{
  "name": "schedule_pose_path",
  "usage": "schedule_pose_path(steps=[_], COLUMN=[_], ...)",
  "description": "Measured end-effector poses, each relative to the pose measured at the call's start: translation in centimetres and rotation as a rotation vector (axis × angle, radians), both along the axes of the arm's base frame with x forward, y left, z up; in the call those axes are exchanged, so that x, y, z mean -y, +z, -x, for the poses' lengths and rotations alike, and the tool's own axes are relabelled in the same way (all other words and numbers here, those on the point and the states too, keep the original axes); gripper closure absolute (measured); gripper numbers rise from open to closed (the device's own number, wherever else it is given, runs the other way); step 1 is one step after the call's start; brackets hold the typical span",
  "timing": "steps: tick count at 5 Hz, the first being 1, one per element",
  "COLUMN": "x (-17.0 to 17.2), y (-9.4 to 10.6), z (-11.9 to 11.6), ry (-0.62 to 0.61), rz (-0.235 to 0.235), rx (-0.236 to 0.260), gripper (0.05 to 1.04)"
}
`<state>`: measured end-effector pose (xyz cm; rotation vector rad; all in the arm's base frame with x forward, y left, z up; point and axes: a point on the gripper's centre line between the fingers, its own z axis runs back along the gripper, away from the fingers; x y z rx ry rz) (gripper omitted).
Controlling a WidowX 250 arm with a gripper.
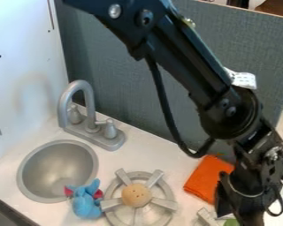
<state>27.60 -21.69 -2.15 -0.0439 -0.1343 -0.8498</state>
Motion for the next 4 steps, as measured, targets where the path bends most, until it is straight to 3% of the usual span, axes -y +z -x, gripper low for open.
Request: schedule_pose_path(steps=[1,4], x=[0.5,0.8], y=[0.5,-2.3], z=[-0.6,-1.5], ry=[-0.005,0.011], rz=[0.005,-0.065], rx=[0.006,-0.056], gripper=[0.083,0.083])
